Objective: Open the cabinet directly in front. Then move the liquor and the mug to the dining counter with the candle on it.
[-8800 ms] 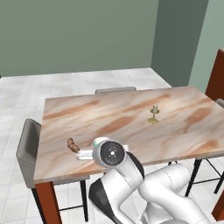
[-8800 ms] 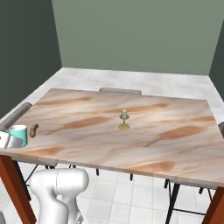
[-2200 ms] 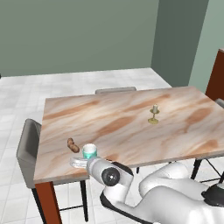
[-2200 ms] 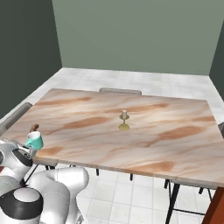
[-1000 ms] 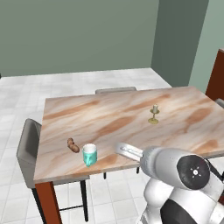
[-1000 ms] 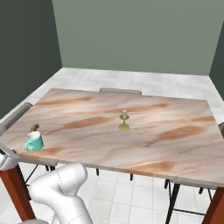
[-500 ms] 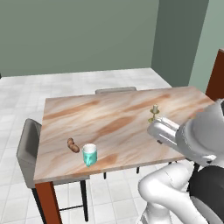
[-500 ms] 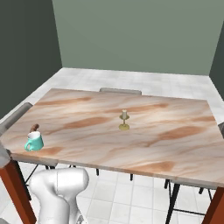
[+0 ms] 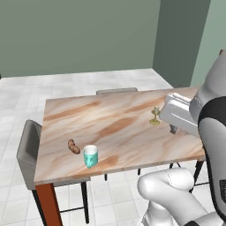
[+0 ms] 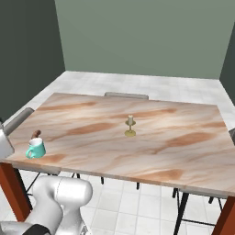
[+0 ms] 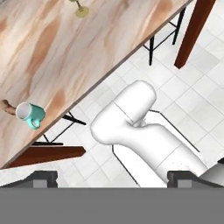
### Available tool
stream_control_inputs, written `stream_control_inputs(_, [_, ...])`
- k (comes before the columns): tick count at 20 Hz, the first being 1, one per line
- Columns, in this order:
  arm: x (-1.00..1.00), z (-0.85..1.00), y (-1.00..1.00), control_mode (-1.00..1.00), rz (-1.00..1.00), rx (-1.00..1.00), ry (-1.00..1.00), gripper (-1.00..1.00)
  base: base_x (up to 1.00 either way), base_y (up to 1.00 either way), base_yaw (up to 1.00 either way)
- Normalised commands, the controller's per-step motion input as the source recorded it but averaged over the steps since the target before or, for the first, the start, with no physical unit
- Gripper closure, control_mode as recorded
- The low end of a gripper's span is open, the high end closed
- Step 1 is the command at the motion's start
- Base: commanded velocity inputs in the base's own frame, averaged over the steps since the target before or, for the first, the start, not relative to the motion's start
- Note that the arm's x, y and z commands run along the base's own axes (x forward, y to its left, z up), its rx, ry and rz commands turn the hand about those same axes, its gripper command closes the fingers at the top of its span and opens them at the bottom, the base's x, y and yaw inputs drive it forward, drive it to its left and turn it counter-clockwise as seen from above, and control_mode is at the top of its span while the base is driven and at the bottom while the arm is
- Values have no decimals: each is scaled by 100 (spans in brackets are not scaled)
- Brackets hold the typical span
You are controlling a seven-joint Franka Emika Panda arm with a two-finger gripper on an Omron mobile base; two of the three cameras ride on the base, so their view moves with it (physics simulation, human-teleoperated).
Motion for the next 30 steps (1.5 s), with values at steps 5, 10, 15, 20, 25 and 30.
stream_control_inputs(5, [15,-69,-44,-100,6,11,0,-100,0,0,0])
stream_control_inputs(10, [16,-81,-40,-100,1,3,-6,-100,0,0,0])
stream_control_inputs(15, [0,-13,-10,-100,-2,1,-1,-100,0,0,0])
stream_control_inputs(20, [-6,19,-6,-100,-3,4,-6,-100,0,0,0])
stream_control_inputs(25, [-7,19,0,-100,-1,0,-11,-100,0,0,0])
stream_control_inputs(30, [-1,7,0,-100,0,0,-8,-100,0,0,0])
